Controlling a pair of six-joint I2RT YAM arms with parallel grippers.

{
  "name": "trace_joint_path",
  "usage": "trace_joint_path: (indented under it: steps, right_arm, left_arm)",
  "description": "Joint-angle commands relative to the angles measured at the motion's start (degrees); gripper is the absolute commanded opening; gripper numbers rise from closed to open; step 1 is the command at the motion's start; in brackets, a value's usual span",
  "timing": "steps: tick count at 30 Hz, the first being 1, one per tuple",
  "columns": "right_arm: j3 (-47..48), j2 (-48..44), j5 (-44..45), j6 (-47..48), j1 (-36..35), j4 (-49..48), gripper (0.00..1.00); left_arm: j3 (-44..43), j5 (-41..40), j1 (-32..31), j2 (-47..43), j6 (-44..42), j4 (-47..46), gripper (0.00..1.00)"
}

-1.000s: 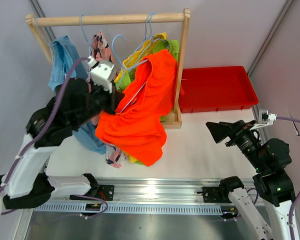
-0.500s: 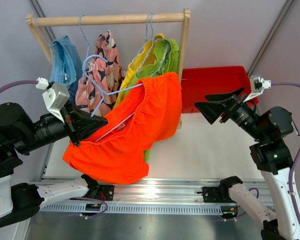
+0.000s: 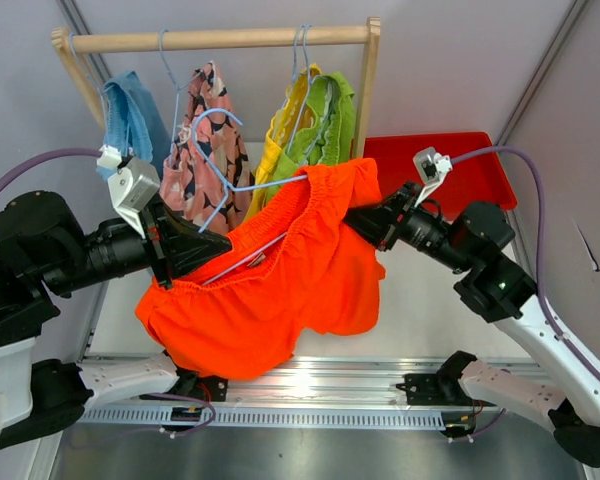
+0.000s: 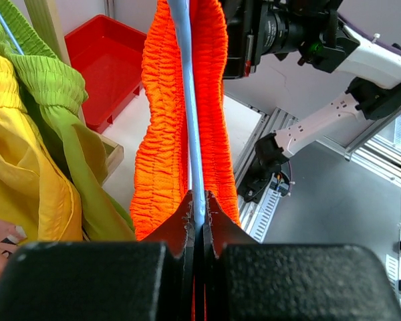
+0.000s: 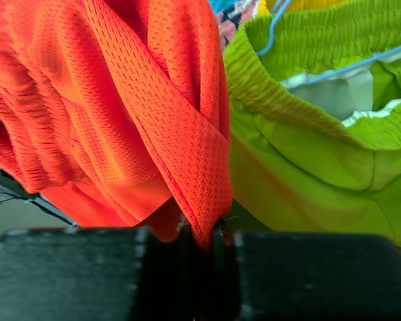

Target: Remove the shorts from the hanger

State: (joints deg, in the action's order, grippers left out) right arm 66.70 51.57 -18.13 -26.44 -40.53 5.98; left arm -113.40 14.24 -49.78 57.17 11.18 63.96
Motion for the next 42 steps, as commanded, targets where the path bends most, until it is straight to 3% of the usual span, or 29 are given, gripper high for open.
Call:
trace_joint_path:
  steps: [1, 10, 15, 19, 27, 35, 38, 40, 42]
  right_arm:
    - [-0.6, -0.8, 6.7, 2.8, -2.0, -2.5, 0.0]
    - [2.6, -4.6, 20.1, 6.7, -0.3, 4.6, 0.0]
    - [8.6, -3.0, 26.0, 6.2, 7.5, 10.1, 0.0]
    - [12.0, 0.1, 20.5, 2.6, 21.7, 11.6, 0.0]
    - [16.7, 8.4, 9.9, -5.3, 38.5, 13.1, 0.0]
    - [10.3, 7.8, 6.8, -7.7, 39.7, 10.9, 0.0]
    - [3.8, 4.1, -4.7, -9.1, 38.8, 5.5, 0.0]
    - [-2.8, -1.1, -13.3, -7.4, 34.1, -1.3, 0.0]
    - [-5.2, -5.7, -15.1, -3.1, 29.0, -0.1, 0.0]
  left_arm:
    - [-1.3, -0.6, -0.3, -0.3, 1.4, -7.1, 0.0]
    - [-0.9, -8.0, -0.3, -0.8, -0.3, -2.7, 0.0]
    - [2.7, -7.6, -0.3, -3.0, -0.1, -2.3, 0.0]
    - [5.0, -6.5, -0.4, -4.3, 0.2, -2.4, 0.0]
    - [9.1, -4.5, -1.5, -5.9, 0.9, -2.1, 0.0]
    - [6.3, -6.3, -1.5, -4.5, 0.9, -2.8, 0.0]
    - [5.4, -10.3, -1.5, -2.9, 1.1, -6.6, 0.0]
    - [6.6, -13.4, -1.5, -1.6, 1.1, -10.7, 0.0]
    - [7.2, -21.7, -1.5, 0.6, 0.9, -17.6, 0.0]
